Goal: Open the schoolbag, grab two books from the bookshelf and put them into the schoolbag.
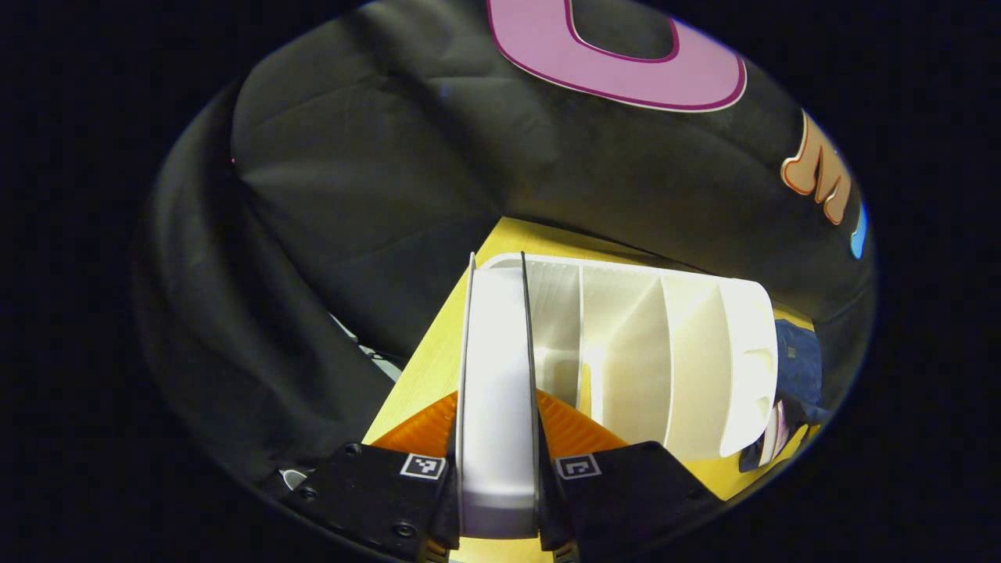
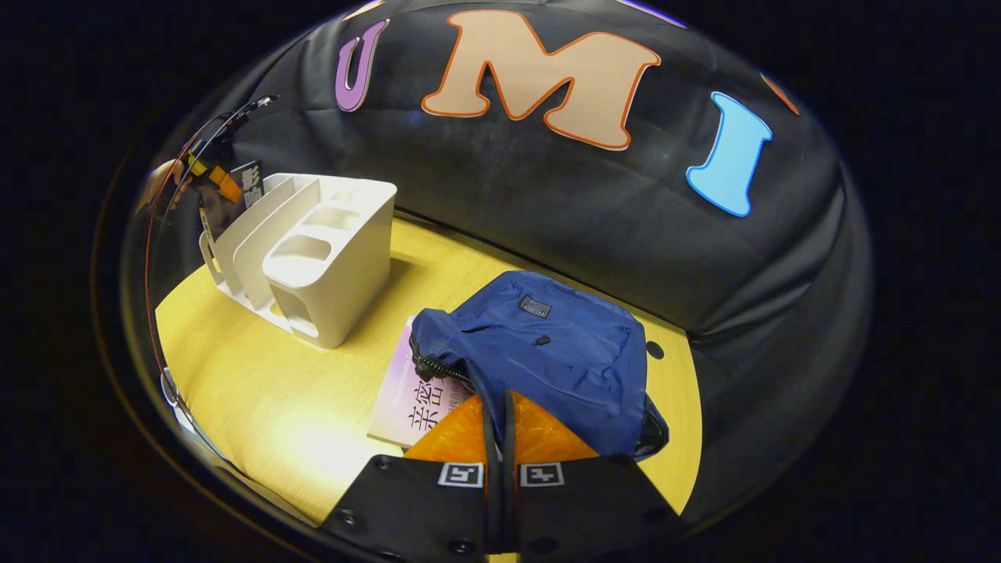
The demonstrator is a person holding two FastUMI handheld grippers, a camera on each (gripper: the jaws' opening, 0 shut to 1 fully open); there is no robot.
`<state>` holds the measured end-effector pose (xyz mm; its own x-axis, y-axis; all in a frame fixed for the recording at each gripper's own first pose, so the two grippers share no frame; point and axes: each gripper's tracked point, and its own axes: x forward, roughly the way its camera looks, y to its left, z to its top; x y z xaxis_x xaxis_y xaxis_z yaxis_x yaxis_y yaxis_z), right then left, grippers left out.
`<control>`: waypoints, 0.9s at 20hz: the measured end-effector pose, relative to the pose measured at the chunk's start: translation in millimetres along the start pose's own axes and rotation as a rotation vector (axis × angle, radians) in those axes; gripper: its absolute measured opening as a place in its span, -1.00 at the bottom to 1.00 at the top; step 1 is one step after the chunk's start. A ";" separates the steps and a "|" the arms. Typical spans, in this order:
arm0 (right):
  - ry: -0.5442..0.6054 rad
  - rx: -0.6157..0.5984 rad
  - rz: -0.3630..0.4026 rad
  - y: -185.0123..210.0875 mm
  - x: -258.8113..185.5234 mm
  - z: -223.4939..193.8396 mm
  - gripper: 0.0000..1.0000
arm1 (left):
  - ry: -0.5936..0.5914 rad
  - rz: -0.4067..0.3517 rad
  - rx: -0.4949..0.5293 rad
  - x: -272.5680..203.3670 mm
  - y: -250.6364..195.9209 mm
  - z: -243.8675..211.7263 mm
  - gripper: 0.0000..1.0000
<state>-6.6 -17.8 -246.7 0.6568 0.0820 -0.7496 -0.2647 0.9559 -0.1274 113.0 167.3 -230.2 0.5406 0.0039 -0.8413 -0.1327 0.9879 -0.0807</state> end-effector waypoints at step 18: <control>-0.011 -0.039 0.069 5.1 -1.7 -6.2 -0.92 | 0.025 -0.085 -0.264 -128.4 -7.3 -109.3 -0.27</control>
<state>-13.5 -14.8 -250.1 0.6439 0.1512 -0.7500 -0.3372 0.9360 -0.1008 -46.3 142.6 -180.1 0.5386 -0.0846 -0.8383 -0.3017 0.9096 -0.2856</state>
